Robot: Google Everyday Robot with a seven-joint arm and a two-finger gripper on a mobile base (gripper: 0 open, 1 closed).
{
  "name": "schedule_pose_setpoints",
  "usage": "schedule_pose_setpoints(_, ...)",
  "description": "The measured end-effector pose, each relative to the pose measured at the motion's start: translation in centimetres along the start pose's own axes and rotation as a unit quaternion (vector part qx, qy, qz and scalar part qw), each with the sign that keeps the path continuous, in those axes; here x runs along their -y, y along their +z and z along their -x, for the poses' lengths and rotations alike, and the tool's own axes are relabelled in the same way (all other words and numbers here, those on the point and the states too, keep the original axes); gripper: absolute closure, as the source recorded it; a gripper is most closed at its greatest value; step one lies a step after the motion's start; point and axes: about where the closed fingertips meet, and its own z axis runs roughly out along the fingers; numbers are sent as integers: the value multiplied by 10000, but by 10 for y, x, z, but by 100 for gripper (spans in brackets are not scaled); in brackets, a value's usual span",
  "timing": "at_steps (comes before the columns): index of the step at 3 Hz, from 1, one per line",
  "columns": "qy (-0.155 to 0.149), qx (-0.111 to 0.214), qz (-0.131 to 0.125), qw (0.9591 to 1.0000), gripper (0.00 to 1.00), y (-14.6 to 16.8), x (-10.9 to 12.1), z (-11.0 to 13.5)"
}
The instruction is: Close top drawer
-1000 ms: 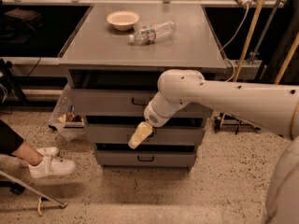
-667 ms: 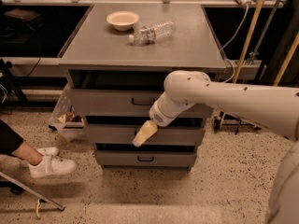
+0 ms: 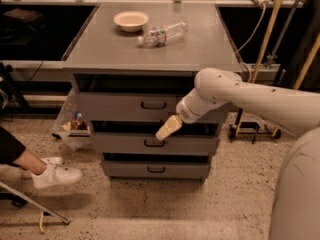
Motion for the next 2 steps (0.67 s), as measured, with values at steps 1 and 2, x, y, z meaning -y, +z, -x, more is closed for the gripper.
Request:
schedule_pose_setpoints(1, 91, 85, -116, 9999, 0, -4, 10, 11)
schedule_pose_setpoints(2, 92, 85, -116, 9999, 0, -4, 10, 11)
